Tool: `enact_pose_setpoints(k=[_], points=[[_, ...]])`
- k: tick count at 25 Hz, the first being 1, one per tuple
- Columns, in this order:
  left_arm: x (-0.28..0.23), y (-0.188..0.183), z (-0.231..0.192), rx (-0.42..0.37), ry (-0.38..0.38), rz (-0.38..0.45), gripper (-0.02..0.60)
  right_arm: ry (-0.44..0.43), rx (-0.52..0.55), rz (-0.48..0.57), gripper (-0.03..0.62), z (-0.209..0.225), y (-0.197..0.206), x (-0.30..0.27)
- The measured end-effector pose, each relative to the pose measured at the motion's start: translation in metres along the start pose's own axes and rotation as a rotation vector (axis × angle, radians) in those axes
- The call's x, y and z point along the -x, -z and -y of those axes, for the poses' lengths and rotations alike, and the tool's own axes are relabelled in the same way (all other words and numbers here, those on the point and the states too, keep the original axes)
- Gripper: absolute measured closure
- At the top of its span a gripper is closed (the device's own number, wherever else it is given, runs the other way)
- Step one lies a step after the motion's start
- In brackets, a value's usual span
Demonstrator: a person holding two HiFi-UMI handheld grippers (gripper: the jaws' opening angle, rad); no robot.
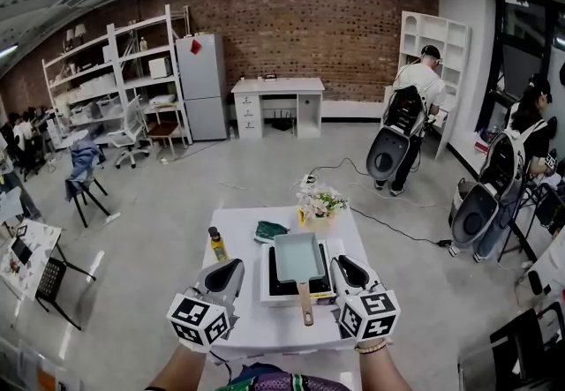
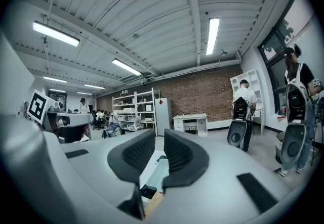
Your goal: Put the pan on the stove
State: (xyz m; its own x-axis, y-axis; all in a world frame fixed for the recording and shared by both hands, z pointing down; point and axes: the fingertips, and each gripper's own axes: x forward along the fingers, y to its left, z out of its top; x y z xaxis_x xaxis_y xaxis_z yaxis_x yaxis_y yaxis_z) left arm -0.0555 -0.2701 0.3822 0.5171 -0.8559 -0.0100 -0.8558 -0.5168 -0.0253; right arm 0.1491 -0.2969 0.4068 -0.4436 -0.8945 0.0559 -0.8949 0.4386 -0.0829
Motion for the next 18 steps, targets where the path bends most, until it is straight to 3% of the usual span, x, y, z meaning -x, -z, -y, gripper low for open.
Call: enact_pose_setpoints(k=[18], points=[[-0.0092, 0.0027, 0.0025, 0.009, 0.006, -0.003, 0.563, 0.012, -0.017, 0.032, 0.586, 0.0063, -0.0066, 0.0017]])
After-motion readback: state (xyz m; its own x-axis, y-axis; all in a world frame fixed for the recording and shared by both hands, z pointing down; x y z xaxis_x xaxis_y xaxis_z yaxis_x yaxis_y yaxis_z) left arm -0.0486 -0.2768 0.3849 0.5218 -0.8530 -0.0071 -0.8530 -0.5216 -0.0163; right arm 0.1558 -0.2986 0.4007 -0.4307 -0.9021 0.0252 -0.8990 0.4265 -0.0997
